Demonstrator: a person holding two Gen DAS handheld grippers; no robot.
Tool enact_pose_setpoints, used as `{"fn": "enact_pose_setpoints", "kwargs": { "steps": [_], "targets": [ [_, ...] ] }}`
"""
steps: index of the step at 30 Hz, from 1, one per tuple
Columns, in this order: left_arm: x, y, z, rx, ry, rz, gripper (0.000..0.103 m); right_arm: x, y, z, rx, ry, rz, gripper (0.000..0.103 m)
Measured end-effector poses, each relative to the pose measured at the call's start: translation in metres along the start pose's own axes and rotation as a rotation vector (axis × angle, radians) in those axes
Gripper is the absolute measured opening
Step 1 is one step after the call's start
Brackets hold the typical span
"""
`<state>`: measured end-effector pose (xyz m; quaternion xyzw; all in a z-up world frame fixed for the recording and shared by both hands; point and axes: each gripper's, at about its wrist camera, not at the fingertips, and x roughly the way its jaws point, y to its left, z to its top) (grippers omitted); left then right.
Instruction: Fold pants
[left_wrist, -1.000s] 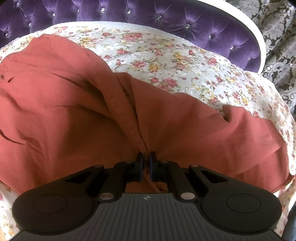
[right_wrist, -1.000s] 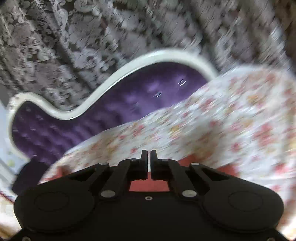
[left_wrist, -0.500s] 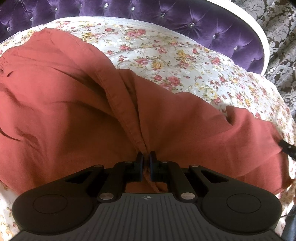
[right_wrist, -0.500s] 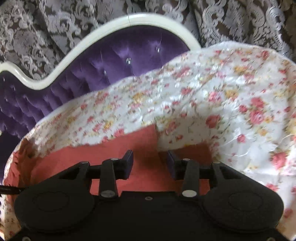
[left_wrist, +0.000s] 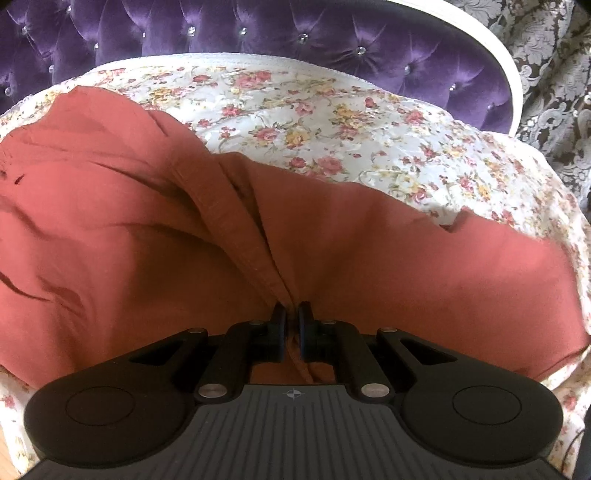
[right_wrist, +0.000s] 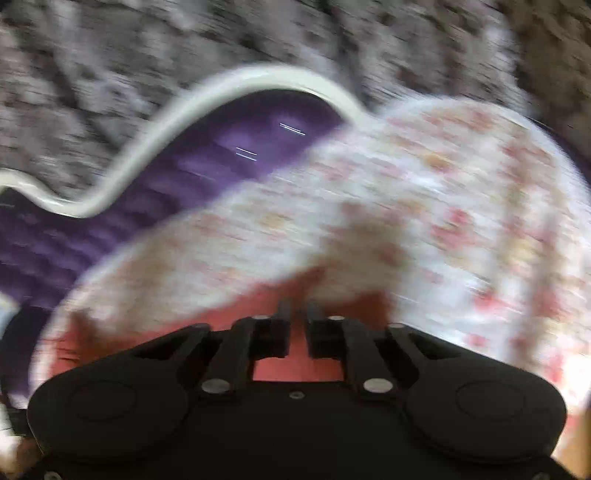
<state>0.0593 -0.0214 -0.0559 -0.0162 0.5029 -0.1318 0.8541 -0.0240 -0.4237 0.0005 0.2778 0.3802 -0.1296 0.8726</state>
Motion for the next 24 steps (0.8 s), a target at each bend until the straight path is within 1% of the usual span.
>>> {"fn": "enact_pose_setpoints", "kwargs": {
  "steps": [1,2,3,4,5,7,8,10,12,14,17,19,22,24],
  "targets": [
    [0.001,0.001,0.000,-0.003,0.001,0.000,0.007,0.009,-0.010,-0.005,0.015,0.026,-0.068,0.012],
    [0.001,0.002,-0.001,-0.008,0.003,-0.001,0.007,0.018,-0.018,-0.008,0.026,0.049,-0.102,0.012],
    [0.001,0.003,0.000,-0.015,0.006,-0.005,0.007,0.027,-0.029,-0.013,0.057,0.082,-0.115,0.012],
    [0.000,0.003,0.000,-0.016,0.002,-0.008,0.007,0.033,-0.037,-0.017,0.087,0.106,-0.113,0.015],
    [-0.002,0.003,0.000,-0.012,-0.003,-0.008,0.008,0.034,-0.040,-0.023,0.102,0.104,-0.104,0.018],
    [-0.006,0.000,-0.001,0.012,-0.017,0.004,0.009,0.032,-0.031,-0.029,0.045,0.092,-0.098,0.021],
    [-0.008,-0.002,-0.001,0.027,-0.023,0.010,0.010,0.030,-0.022,-0.030,0.008,0.076,-0.104,0.021],
    [-0.014,-0.007,-0.005,0.062,-0.041,0.027,0.012,0.026,-0.001,-0.031,-0.055,0.041,-0.088,0.022],
    [-0.020,-0.010,-0.008,0.084,-0.058,0.034,0.019,0.026,0.025,-0.031,-0.117,0.027,-0.056,0.024],
    [-0.027,-0.010,-0.012,0.102,-0.068,0.020,0.019,0.032,0.055,-0.032,-0.183,0.021,-0.003,0.041],
    [-0.038,-0.009,-0.017,0.120,-0.084,0.015,0.019,0.048,0.097,-0.031,-0.246,0.034,0.103,0.042],
    [-0.047,0.001,-0.018,0.114,-0.098,0.006,0.019,0.060,0.127,-0.030,-0.276,0.059,0.185,0.042],
    [-0.057,0.030,-0.008,0.064,-0.116,0.027,0.019,0.077,0.175,-0.030,-0.321,0.098,0.298,0.042],
    [-0.061,0.058,0.004,0.009,-0.131,0.065,0.019,0.090,0.213,-0.029,-0.381,0.106,0.365,0.044]
  ]
}}
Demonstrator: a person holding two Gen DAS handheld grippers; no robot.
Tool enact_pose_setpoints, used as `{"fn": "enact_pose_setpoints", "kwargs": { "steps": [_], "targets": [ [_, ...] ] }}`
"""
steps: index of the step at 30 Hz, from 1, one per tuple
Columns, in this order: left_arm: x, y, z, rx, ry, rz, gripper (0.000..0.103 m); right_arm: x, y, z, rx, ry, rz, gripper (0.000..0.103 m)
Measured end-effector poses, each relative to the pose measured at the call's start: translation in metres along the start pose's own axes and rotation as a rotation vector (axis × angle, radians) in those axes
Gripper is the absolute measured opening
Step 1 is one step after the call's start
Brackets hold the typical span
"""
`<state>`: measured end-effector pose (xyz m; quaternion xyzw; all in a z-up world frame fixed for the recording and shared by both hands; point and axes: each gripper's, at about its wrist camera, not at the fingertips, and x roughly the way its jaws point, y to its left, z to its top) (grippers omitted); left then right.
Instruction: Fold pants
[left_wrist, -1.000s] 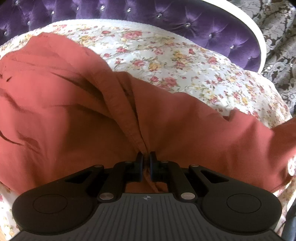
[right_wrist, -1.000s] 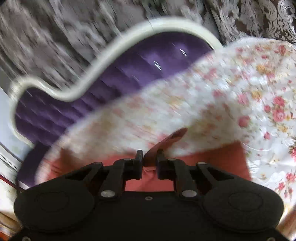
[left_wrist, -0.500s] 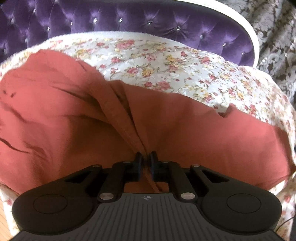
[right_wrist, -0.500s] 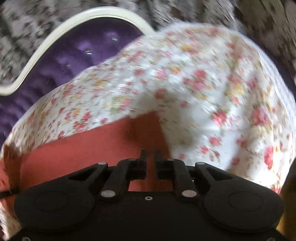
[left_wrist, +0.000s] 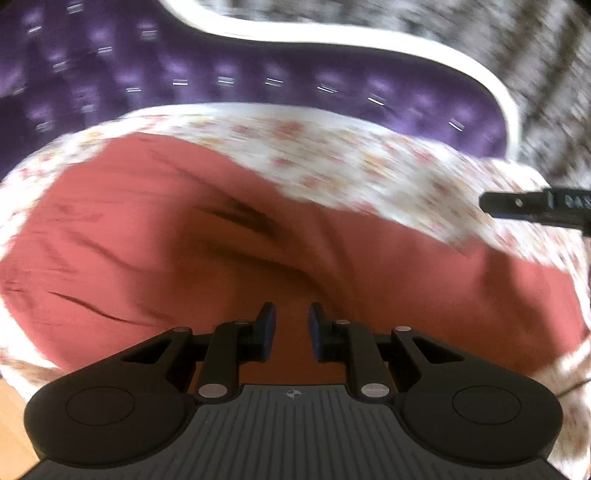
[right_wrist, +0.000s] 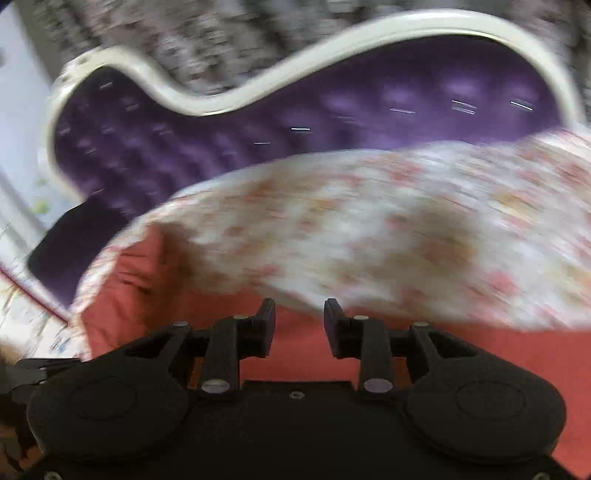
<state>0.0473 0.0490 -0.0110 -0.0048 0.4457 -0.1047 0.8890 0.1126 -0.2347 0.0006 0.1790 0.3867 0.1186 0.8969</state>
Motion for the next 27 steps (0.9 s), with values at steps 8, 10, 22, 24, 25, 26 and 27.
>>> {"fn": "enact_pose_setpoints", "kwargs": {
  "steps": [8,10,22,24,25,26,27],
  "targets": [
    [0.029,0.137,0.053,-0.231,-0.008,0.223,0.019,0.105,0.111,0.054,-0.181,0.081,0.150,0.053],
    [0.041,0.165,0.061,-0.287,0.010,0.234,0.019,0.135,0.138,0.065,-0.230,0.112,0.173,0.053],
    [0.089,0.239,0.073,-0.327,0.087,0.239,0.019,0.291,0.223,0.094,-0.353,0.289,0.148,0.053],
    [0.090,0.237,0.073,-0.300,0.084,0.249,0.019,0.311,0.229,0.092,-0.376,0.331,0.117,0.053],
    [0.090,0.236,0.072,-0.290,0.080,0.253,0.019,0.321,0.230,0.090,-0.383,0.357,0.107,0.053],
    [0.091,0.237,0.073,-0.288,0.078,0.254,0.019,0.328,0.232,0.087,-0.392,0.387,0.097,0.051],
    [0.092,0.238,0.073,-0.290,0.075,0.250,0.019,0.333,0.234,0.084,-0.408,0.405,0.080,0.046]
  ]
}}
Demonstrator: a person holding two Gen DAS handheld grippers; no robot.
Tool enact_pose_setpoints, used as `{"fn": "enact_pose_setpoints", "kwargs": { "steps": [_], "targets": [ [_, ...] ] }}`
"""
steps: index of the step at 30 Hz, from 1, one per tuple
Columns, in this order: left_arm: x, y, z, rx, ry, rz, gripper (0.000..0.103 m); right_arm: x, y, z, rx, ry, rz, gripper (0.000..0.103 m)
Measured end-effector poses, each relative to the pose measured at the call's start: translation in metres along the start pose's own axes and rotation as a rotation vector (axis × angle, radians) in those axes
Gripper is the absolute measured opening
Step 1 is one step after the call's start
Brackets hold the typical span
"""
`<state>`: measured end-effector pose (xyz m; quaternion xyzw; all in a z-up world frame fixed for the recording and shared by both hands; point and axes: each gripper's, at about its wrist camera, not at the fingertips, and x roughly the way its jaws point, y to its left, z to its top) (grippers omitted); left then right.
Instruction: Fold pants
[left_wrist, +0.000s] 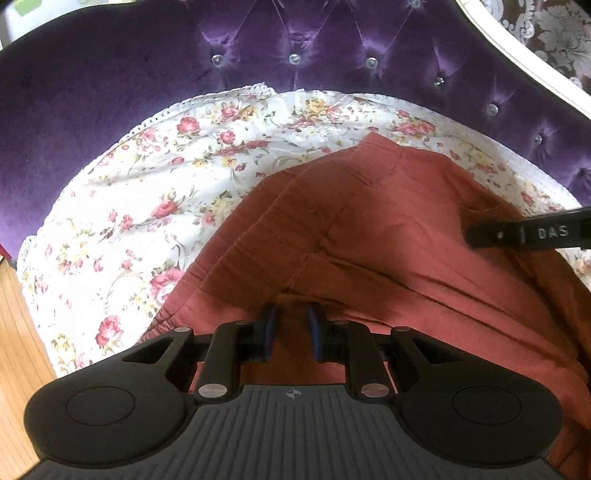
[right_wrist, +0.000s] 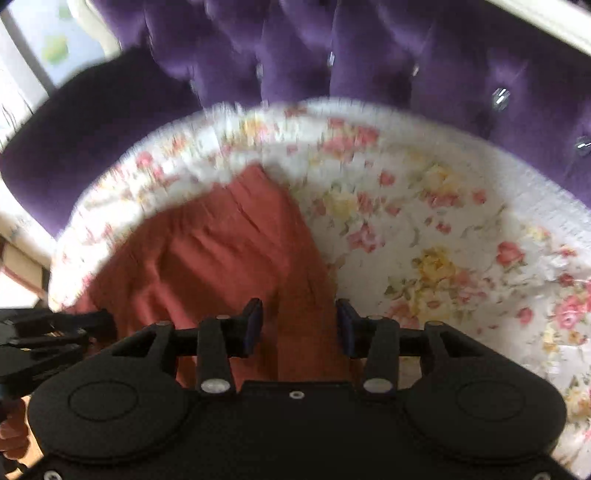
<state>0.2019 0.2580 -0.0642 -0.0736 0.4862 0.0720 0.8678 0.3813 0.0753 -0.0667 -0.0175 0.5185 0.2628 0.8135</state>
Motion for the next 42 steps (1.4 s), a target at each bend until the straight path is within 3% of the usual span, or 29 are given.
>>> {"fn": "enact_pose_setpoints", "kwargs": {
  "steps": [1,2,6,9,12,15,18,22,24,26,28,33,37,42],
  "targets": [
    [0.000,0.002,0.000,-0.012,-0.002,-0.010,0.019,0.000,0.003,0.000,-0.017,-0.011,-0.026,0.026],
    [0.000,0.006,0.000,-0.027,-0.004,-0.023,0.019,-0.004,0.006,-0.001,-0.031,-0.028,-0.044,0.015],
    [-0.011,0.026,-0.001,-0.102,-0.020,-0.063,0.019,-0.062,0.028,-0.006,-0.038,-0.174,0.012,0.015],
    [-0.032,0.050,-0.004,-0.166,-0.077,0.033,0.019,-0.114,0.066,-0.026,-0.120,-0.279,0.079,0.015],
    [-0.055,0.080,-0.015,-0.246,-0.118,0.070,0.019,-0.133,0.106,-0.060,-0.179,-0.304,0.142,0.015],
    [-0.080,0.101,-0.029,-0.273,-0.162,0.151,0.019,-0.114,0.145,-0.098,-0.250,-0.263,0.146,0.015],
    [-0.099,0.100,-0.038,-0.229,-0.187,0.206,0.019,-0.073,0.173,-0.132,-0.323,-0.186,0.104,0.016],
    [-0.105,0.072,-0.045,-0.125,-0.179,0.171,0.019,-0.027,0.182,-0.157,-0.344,-0.111,0.062,0.023],
    [-0.101,0.050,-0.046,-0.063,-0.170,0.129,0.019,-0.028,0.178,-0.161,-0.343,-0.137,0.077,0.028],
    [-0.096,0.027,-0.049,0.001,-0.161,0.099,0.019,-0.043,0.172,-0.157,-0.300,-0.143,0.143,0.041],
    [-0.092,0.006,-0.054,0.044,-0.149,0.058,0.019,-0.067,0.165,-0.161,-0.250,-0.165,0.209,0.041],
    [-0.073,-0.036,-0.079,0.114,-0.080,0.000,0.019,-0.133,0.132,-0.197,-0.171,-0.257,0.228,0.042],
    [-0.058,-0.052,-0.096,0.142,-0.051,0.017,0.019,-0.181,0.078,-0.241,-0.001,-0.312,0.126,0.042],
    [-0.051,-0.060,-0.099,0.161,-0.061,0.055,0.018,-0.238,-0.020,-0.314,0.320,-0.382,-0.177,0.043]
  ]
}}
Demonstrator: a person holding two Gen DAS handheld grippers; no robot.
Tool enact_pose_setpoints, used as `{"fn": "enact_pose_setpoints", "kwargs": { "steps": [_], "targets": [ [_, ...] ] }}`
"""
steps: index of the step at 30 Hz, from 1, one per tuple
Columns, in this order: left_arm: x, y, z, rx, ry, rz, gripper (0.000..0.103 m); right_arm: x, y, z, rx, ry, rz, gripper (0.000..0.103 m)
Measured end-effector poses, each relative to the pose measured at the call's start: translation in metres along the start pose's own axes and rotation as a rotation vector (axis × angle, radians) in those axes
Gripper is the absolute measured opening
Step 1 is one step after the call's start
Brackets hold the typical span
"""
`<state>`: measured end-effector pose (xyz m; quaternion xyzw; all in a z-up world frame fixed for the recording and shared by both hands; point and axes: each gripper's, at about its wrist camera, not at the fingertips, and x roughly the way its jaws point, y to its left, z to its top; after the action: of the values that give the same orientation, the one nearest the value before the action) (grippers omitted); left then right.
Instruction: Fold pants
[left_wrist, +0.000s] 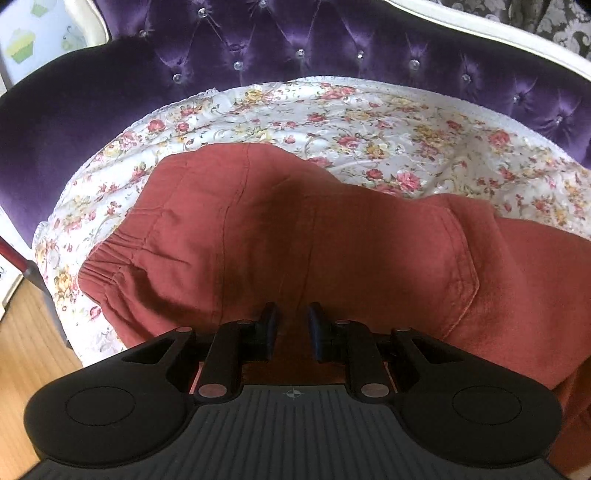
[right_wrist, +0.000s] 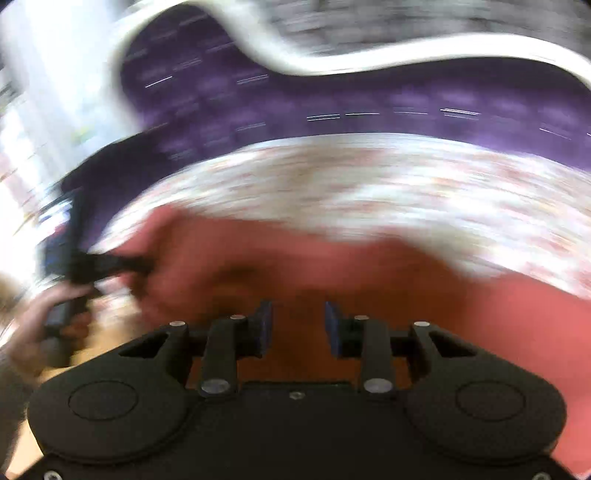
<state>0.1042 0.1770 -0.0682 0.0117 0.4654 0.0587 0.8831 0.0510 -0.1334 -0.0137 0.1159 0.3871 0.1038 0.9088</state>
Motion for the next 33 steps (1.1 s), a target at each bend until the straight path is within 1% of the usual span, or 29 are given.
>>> {"fn": "enact_pose_setpoints", "kwargs": {
  "steps": [2,3,4,8,10,11,13,17,19,21,23,28,29,30,31,33],
  "targets": [
    [0.001,-0.003,-0.001,0.009,0.001,0.008,0.018,-0.021,-0.042,-0.007,0.080,-0.030,-0.138,0.043],
    [0.002,-0.005,0.000,0.013,0.002,0.012,0.017,-0.033,-0.065,-0.013,0.115,-0.043,-0.229,0.043],
    [0.002,-0.006,0.001,0.016,0.004,0.016,0.017,-0.043,-0.084,-0.018,0.146,-0.046,-0.288,0.043],
    [0.004,-0.011,0.002,0.022,0.012,0.031,0.016,-0.083,-0.161,-0.038,0.310,-0.062,-0.482,0.043],
    [0.004,-0.012,0.002,0.026,0.014,0.040,0.016,-0.096,-0.193,-0.047,0.361,-0.052,-0.535,0.045],
    [0.004,-0.012,0.001,0.026,0.014,0.043,0.016,-0.096,-0.205,-0.051,0.388,-0.046,-0.542,0.045],
    [0.004,-0.012,0.001,0.028,0.015,0.044,0.016,-0.100,-0.227,-0.059,0.437,-0.035,-0.521,0.045],
    [0.005,-0.011,0.002,0.026,0.022,0.042,0.016,-0.092,-0.246,-0.067,0.532,-0.040,-0.412,0.045],
    [0.005,-0.011,0.003,0.029,0.026,0.043,0.016,-0.100,-0.252,-0.072,0.540,-0.069,-0.388,0.049],
    [0.006,-0.011,0.003,0.032,0.028,0.047,0.016,-0.102,-0.255,-0.074,0.551,-0.077,-0.358,0.052],
    [0.006,-0.012,0.003,0.037,0.027,0.052,0.016,-0.101,-0.256,-0.076,0.558,-0.078,-0.324,0.053],
    [0.006,-0.013,0.003,0.044,0.026,0.057,0.016,-0.095,-0.254,-0.076,0.546,-0.066,-0.275,0.053],
    [0.006,-0.013,0.003,0.044,0.026,0.055,0.016,-0.094,-0.253,-0.076,0.537,-0.062,-0.275,0.049],
    [0.006,-0.013,0.003,0.044,0.026,0.053,0.016,-0.095,-0.251,-0.075,0.521,-0.055,-0.283,0.044],
    [0.006,-0.013,0.003,0.045,0.027,0.052,0.016,-0.093,-0.250,-0.074,0.503,-0.045,-0.295,0.018],
    [0.006,-0.012,0.004,0.044,0.029,0.047,0.016,-0.090,-0.247,-0.071,0.489,-0.025,-0.298,0.015]
  ]
}}
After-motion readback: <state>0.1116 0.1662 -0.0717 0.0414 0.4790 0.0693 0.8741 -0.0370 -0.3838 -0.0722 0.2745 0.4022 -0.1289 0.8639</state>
